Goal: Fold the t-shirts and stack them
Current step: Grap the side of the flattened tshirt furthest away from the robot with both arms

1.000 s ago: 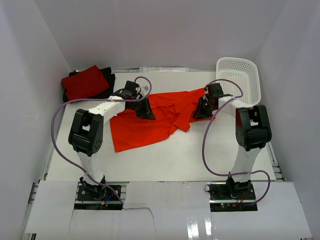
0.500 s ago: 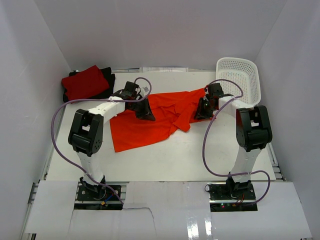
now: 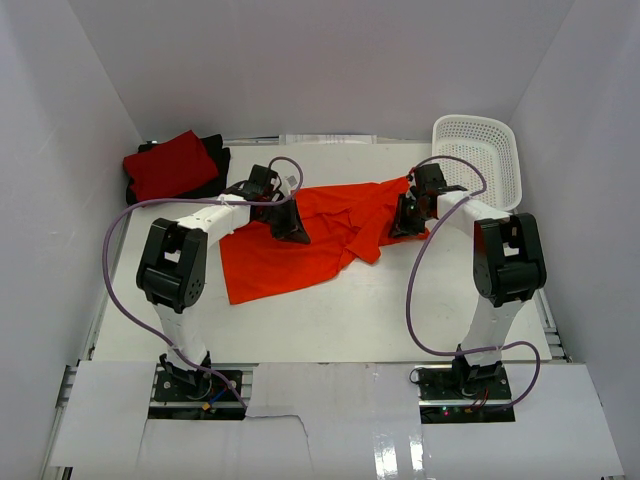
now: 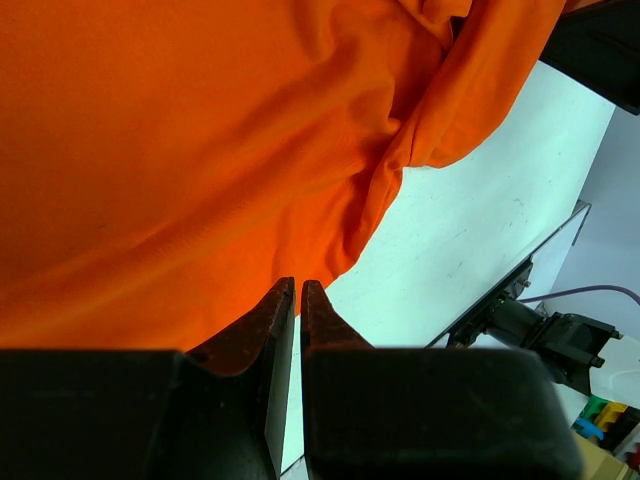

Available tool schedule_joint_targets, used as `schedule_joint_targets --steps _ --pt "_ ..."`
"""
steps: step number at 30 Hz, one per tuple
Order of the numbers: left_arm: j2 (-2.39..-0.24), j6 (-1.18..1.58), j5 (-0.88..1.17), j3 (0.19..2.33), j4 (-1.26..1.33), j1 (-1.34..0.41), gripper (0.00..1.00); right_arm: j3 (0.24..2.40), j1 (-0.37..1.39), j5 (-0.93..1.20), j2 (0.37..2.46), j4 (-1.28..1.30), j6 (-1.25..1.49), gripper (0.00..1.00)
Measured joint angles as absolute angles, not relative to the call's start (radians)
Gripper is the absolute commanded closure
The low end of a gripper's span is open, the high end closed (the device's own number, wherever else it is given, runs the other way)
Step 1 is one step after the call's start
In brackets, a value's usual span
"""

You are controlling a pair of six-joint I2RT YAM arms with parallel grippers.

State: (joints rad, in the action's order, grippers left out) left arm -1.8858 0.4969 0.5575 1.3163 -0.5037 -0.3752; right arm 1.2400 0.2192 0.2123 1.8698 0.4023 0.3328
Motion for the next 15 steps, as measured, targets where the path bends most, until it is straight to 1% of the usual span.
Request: schedule_joint_targets --steps 1,3,15 --pt "-1.886 0.497 0.558 1.316 -0.503 -0.375 0.80 1.242 0.220 0.213 1.870 0.402 0.333 0.84" --pt "-1.885 0.497 0.558 1.315 -0.503 -0.375 0.81 1.246 0.221 0.214 1.870 0.402 0.333 0.92" --pt "-1.857 0.497 0.543 1.296 -0.511 -0.373 0.80 1.257 0.225 0.227 1.843 0.418 0.337 0.92"
